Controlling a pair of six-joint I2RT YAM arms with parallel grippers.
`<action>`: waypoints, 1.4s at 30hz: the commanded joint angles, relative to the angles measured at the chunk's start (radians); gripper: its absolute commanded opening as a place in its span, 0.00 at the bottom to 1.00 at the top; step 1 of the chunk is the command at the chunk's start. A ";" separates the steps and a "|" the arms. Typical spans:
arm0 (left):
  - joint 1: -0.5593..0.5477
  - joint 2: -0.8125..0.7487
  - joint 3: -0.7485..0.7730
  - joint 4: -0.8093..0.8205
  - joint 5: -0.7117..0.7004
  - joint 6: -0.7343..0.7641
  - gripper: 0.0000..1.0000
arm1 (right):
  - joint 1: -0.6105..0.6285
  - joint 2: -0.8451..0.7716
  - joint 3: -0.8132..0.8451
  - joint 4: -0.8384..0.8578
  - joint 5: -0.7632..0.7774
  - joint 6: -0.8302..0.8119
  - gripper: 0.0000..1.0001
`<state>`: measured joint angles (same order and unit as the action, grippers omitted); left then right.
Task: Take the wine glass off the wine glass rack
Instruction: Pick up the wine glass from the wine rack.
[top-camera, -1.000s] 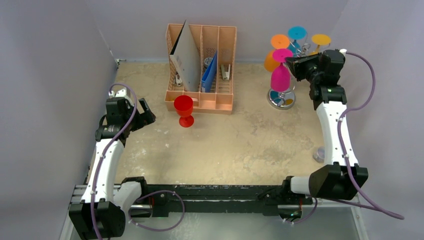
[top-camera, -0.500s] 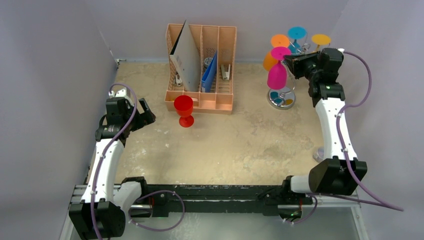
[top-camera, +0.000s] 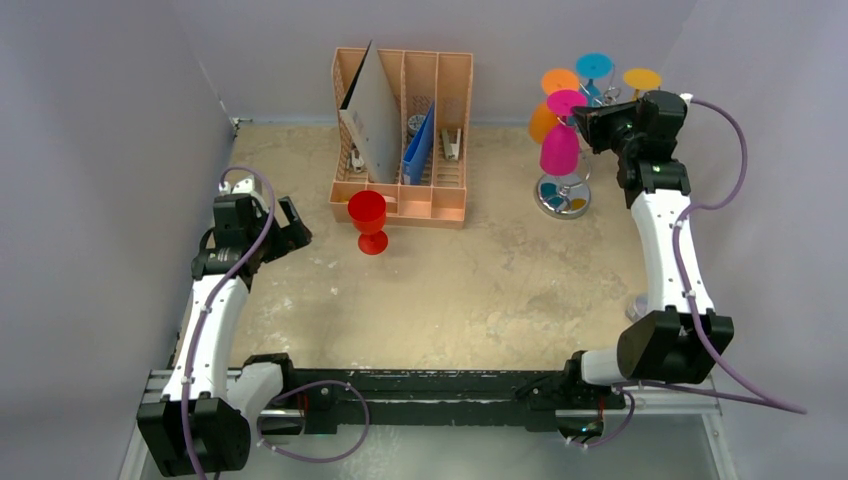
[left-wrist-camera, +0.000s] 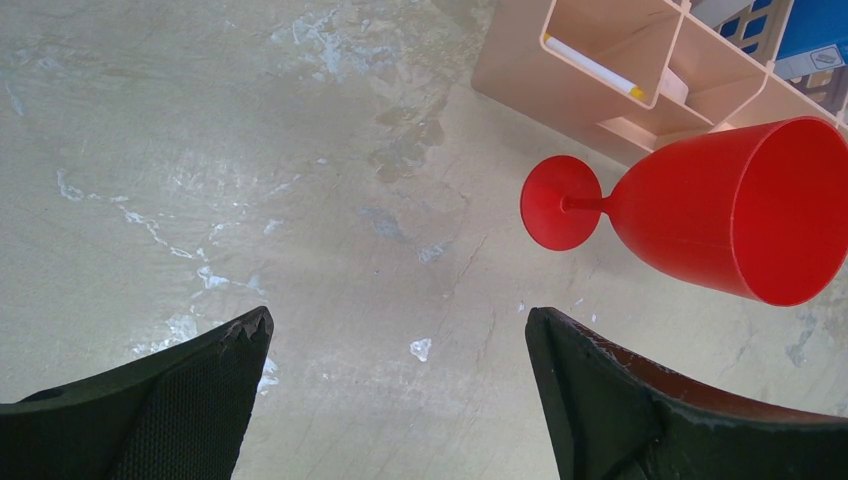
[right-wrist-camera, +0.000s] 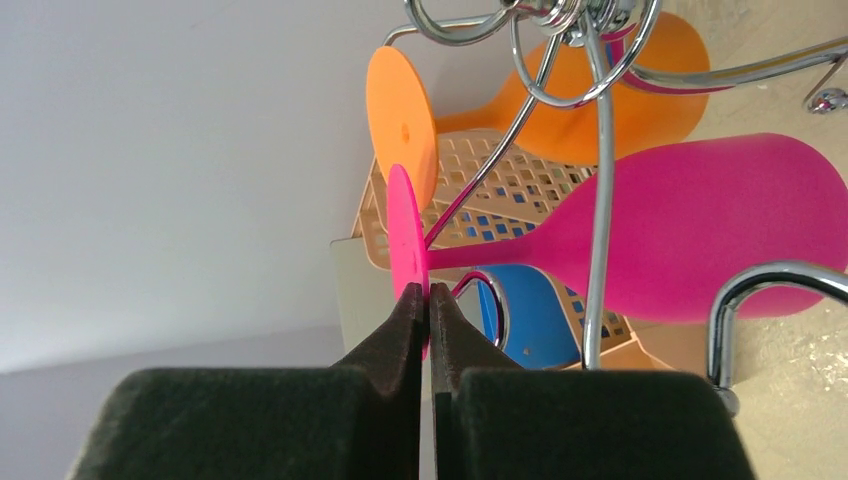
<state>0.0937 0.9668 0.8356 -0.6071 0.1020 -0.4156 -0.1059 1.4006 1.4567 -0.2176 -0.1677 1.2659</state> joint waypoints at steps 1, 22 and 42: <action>0.006 -0.001 0.007 0.038 0.021 0.014 0.96 | -0.004 -0.025 0.042 -0.017 0.060 -0.024 0.00; 0.006 -0.014 0.007 0.037 0.025 0.020 0.96 | -0.005 -0.128 -0.015 -0.068 0.138 -0.055 0.00; 0.006 -0.014 0.010 0.021 0.004 0.008 0.96 | -0.004 -0.286 -0.143 -0.069 0.066 -0.042 0.00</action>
<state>0.0937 0.9684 0.8356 -0.6075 0.1169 -0.4088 -0.1089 1.1740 1.3350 -0.3019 -0.0738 1.2232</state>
